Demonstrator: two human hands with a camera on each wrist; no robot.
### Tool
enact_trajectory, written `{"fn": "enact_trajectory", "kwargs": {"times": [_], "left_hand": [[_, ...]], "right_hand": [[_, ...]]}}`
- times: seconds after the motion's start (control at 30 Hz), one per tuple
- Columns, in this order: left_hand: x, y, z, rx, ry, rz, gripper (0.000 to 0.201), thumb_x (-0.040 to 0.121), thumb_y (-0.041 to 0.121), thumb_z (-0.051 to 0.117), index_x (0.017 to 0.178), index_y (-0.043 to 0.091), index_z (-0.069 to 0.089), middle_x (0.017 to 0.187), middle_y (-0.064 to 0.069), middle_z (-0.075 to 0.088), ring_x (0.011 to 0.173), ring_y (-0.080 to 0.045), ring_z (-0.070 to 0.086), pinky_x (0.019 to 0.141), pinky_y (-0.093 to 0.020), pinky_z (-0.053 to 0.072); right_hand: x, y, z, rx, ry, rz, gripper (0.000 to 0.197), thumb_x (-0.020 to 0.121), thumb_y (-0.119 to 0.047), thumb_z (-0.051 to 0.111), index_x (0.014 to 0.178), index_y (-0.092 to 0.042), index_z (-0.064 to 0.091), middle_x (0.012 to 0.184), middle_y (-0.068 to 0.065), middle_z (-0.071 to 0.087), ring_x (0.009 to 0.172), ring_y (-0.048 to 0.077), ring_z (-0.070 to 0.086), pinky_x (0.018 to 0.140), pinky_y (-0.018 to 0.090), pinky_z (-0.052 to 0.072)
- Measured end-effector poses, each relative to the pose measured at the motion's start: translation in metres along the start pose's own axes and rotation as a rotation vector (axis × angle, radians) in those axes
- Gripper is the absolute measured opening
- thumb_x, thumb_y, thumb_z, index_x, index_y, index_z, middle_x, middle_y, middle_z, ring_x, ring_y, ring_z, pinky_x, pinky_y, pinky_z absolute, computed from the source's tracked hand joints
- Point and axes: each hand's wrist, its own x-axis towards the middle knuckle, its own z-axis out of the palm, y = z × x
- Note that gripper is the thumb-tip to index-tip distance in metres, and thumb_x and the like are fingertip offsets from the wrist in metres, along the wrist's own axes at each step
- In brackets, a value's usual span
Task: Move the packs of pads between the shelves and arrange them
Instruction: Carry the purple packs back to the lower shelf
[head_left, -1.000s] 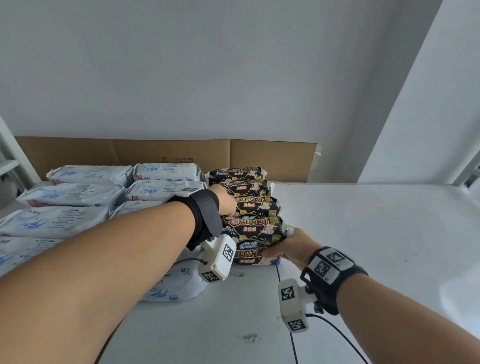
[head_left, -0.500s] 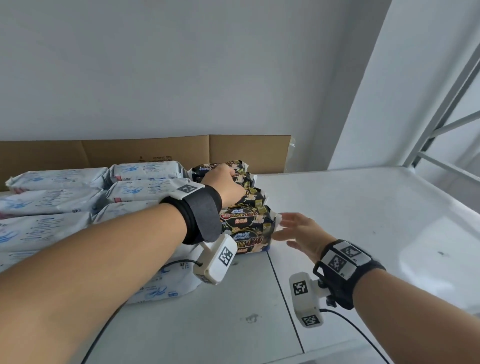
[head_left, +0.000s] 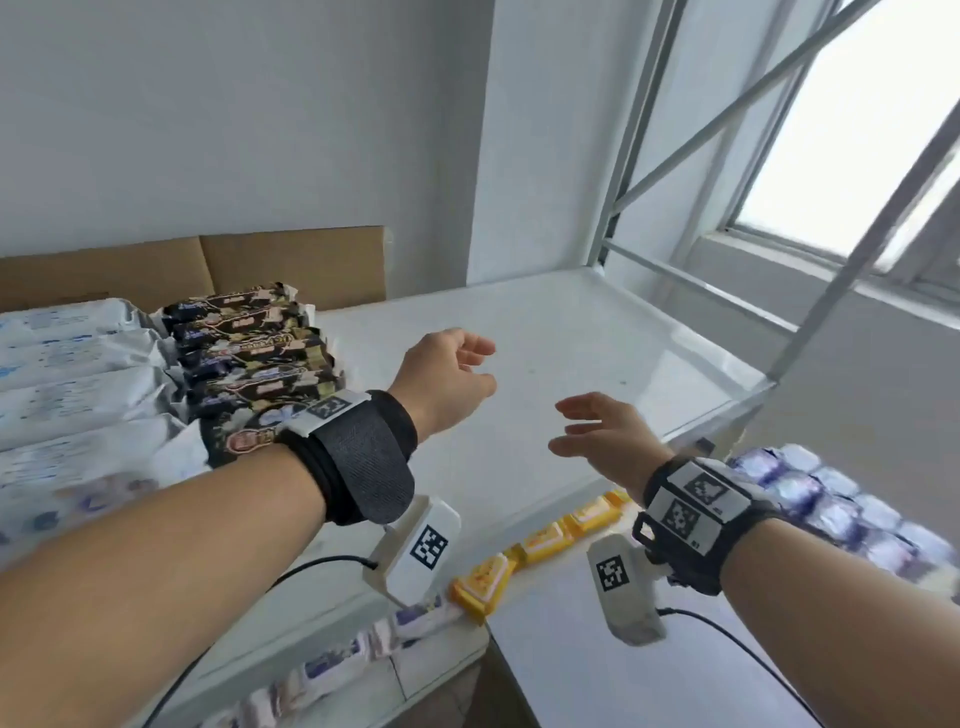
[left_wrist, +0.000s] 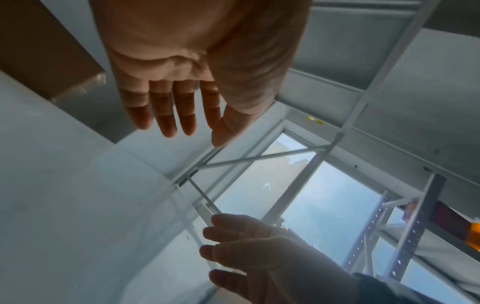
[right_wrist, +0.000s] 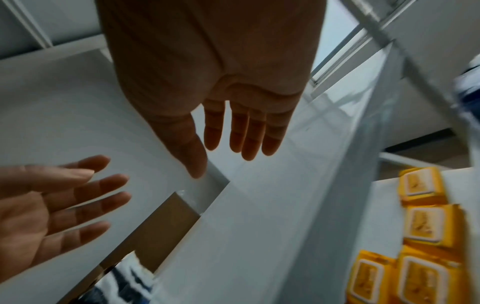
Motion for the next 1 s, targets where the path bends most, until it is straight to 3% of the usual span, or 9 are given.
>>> {"fn": "enact_trajectory", "kwargs": {"times": [0.23,0.37,0.5,0.6,0.7,0.8,1.0], "left_hand": [[-0.046,0.042,0.176,-0.042,-0.123,-0.105,0.026,0.077,0.011,0.066,0.095,0.028,0.059,0.102,0.004,0.061,0.094,-0.013,0.060,0.075,-0.023,0.047],[-0.074,0.061,0.291,-0.037,-0.200,-0.223,0.033,0.076,0.012,0.070,0.106,0.023,0.060,0.093,0.009,0.058,0.083,-0.008,0.058,0.065,-0.019,0.045],[-0.097,0.070,0.383,-0.038,-0.258,-0.354,0.049,0.077,0.009,0.072,0.122,0.013,0.054,0.120,-0.009,0.057,0.107,-0.023,0.058,0.081,-0.024,0.043],[-0.102,0.070,0.433,-0.025,-0.305,-0.439,0.059,0.076,0.013,0.074,0.129,0.013,0.049,0.128,-0.012,0.054,0.104,-0.023,0.055,0.087,-0.026,0.044],[-0.096,0.069,0.471,0.019,-0.312,-0.484,0.068,0.072,0.019,0.078,0.133,0.013,0.046,0.128,-0.011,0.053,0.111,-0.025,0.055,0.095,-0.030,0.044],[-0.081,0.066,0.503,0.025,-0.314,-0.513,0.074,0.071,0.022,0.079,0.135,0.013,0.044,0.130,-0.011,0.052,0.116,-0.026,0.053,0.095,-0.030,0.042],[-0.024,0.062,0.573,0.038,-0.313,-0.551,0.077,0.072,0.024,0.079,0.138,0.012,0.042,0.138,-0.008,0.048,0.123,-0.026,0.049,0.098,-0.030,0.040]], "right_hand": [[-0.060,0.119,-0.151,-0.062,0.117,0.102,0.046,0.070,-0.002,0.078,0.108,-0.021,0.060,0.110,-0.001,0.060,0.111,0.017,0.054,0.091,0.034,0.048],[-0.095,0.198,-0.240,-0.118,0.150,0.218,0.055,0.069,-0.005,0.079,0.119,-0.019,0.059,0.114,0.001,0.058,0.110,0.017,0.052,0.092,0.032,0.045],[-0.120,0.259,-0.315,-0.161,0.180,0.322,0.065,0.068,-0.003,0.078,0.128,-0.014,0.054,0.117,0.001,0.056,0.105,0.016,0.051,0.095,0.032,0.046],[-0.127,0.293,-0.358,-0.148,0.215,0.383,0.068,0.067,0.000,0.078,0.129,-0.014,0.052,0.126,0.005,0.056,0.105,0.016,0.049,0.098,0.034,0.046],[-0.120,0.318,-0.389,-0.178,0.247,0.395,0.069,0.065,-0.002,0.079,0.127,-0.016,0.054,0.127,0.004,0.057,0.107,0.016,0.050,0.095,0.033,0.046],[-0.099,0.340,-0.411,-0.213,0.242,0.423,0.070,0.064,-0.004,0.080,0.128,-0.018,0.054,0.127,0.004,0.057,0.115,0.019,0.052,0.096,0.034,0.047],[-0.023,0.379,-0.454,-0.345,0.140,0.430,0.073,0.064,-0.003,0.079,0.130,-0.018,0.050,0.127,0.005,0.057,0.104,0.016,0.051,0.087,0.025,0.042]]}}
